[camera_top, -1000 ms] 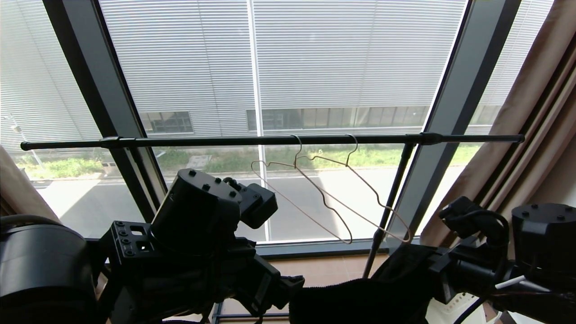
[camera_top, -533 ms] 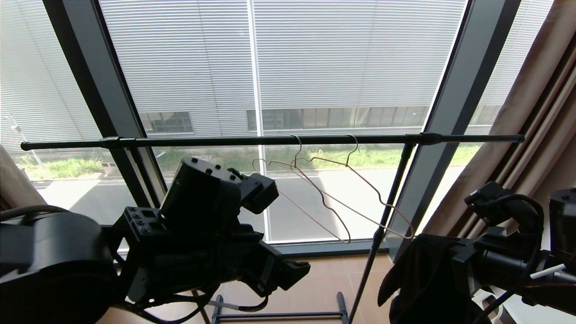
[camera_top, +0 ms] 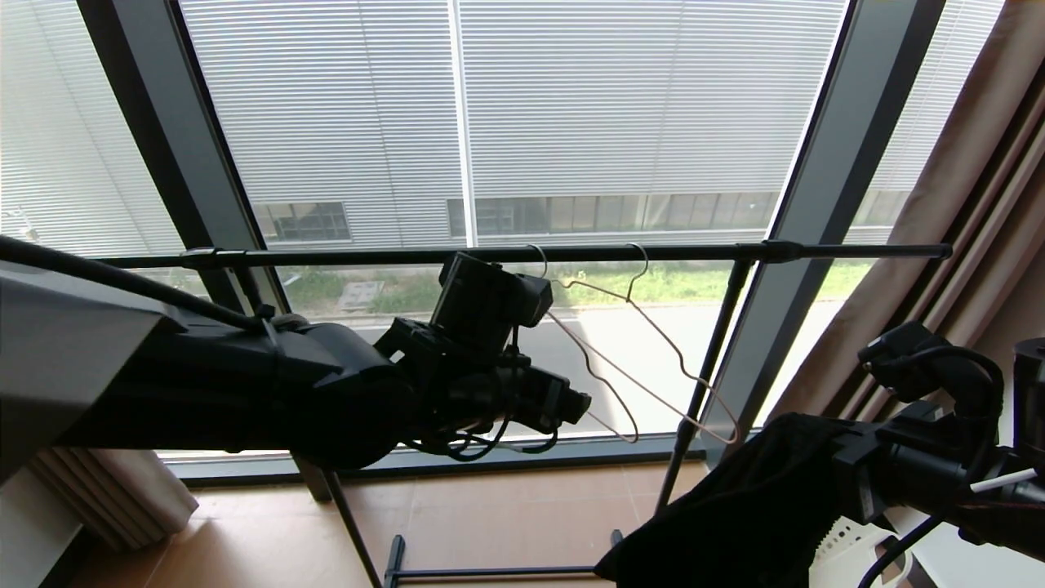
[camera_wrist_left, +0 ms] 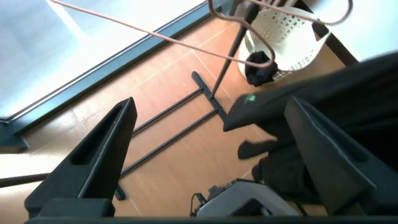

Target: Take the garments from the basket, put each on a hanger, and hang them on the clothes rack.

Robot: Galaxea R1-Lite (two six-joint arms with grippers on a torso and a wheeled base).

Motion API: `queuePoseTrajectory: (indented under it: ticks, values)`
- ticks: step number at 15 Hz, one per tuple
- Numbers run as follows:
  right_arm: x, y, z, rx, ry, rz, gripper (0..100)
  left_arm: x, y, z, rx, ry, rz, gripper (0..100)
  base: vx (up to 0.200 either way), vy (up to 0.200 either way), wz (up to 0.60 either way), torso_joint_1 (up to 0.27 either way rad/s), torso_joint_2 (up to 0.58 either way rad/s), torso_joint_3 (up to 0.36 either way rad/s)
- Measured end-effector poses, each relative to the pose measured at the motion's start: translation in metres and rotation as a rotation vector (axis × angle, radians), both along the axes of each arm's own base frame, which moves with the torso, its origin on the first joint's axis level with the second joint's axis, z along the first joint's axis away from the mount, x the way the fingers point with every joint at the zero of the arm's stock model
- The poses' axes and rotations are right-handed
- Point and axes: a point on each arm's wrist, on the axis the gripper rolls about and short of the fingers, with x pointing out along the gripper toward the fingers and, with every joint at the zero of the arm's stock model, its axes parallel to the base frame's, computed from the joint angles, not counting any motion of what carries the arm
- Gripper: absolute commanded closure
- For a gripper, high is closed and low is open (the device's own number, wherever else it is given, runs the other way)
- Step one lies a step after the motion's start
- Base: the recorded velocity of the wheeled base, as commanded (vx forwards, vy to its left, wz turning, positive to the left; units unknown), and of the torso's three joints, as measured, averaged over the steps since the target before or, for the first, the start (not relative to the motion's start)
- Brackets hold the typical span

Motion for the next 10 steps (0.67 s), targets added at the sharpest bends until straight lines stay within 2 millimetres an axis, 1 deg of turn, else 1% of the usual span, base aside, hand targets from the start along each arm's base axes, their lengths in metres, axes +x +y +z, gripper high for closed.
queuePoseTrajectory:
  ticks: [1, 4, 7, 10]
  values:
    - [0.000, 0.000, 0.000, 0.000, 0.000, 0.000, 100, 0.010, -0.007, -0.003, -0.008, -0.008, 0.024, 0, 0.000, 0.000, 0.00, 0.000, 0.00, 0.000]
    - [-0.001, 0.000, -0.001, -0.001, 0.002, 0.003, 100, 0.033, -0.024, -0.012, -0.027, -0.019, 0.045, 0, 0.000, 0.000, 0.00, 0.000, 0.00, 0.000]
    - [-0.001, 0.001, -0.001, -0.001, 0.005, 0.009, 100, 0.050, -0.031, -0.024, -0.024, -0.020, 0.070, 0, 0.000, 0.000, 0.00, 0.000, 0.00, 0.000]
    - [-0.002, 0.002, -0.002, -0.001, 0.007, 0.015, 100, 0.063, -0.033, -0.033, -0.021, -0.019, 0.089, 0, 0.000, 0.000, 0.00, 0.000, 0.00, 0.000]
